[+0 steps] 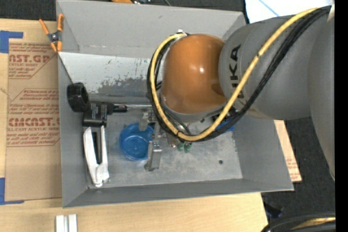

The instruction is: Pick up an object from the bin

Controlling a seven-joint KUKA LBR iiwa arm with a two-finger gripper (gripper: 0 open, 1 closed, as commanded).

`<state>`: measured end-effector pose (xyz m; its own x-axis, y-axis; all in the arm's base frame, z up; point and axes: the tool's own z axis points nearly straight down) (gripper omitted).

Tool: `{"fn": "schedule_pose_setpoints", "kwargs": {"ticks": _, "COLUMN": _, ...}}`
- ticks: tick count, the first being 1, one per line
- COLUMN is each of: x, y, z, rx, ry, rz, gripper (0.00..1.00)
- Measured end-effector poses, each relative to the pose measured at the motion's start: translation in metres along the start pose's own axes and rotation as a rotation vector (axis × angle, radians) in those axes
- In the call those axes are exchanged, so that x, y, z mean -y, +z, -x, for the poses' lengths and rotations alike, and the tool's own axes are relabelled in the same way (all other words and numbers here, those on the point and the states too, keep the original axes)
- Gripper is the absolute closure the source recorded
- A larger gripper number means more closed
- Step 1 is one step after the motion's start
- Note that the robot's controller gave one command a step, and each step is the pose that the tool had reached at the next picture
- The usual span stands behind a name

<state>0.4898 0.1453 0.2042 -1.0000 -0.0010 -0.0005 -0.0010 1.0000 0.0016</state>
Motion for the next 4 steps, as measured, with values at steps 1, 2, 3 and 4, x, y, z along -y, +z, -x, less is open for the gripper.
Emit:
{"fn": "schedule_pose_setpoints", "kwargs": {"ticks": 1, "x": 0.0, "y": 0.0, "z": 0.0, "rx": 0.001, "ry": 0.0, "rz": 0.0, "gripper": 0.0}}
{"fn": "schedule_pose_setpoints", "kwargs": {"ticks": 2, "x": -0.031, "y": 0.034, "z": 0.004, "rx": -0.001, "ry": -0.007, "rz": 0.001, "gripper": 0.0}}
{"fn": "schedule_pose_setpoints", "kwargs": {"ticks": 3, "x": -0.023, "y": 0.056, "z": 0.018, "rx": 0.004, "ry": 0.221, "rz": 0.001, "gripper": 1.0}}
{"fn": "schedule_pose_setpoints", "kwargs": {"ticks": 4, "x": -0.023, "y": 0.056, "z": 0.018, "rx": 0.004, "ry": 0.221, "rz": 0.001, "gripper": 1.0}}
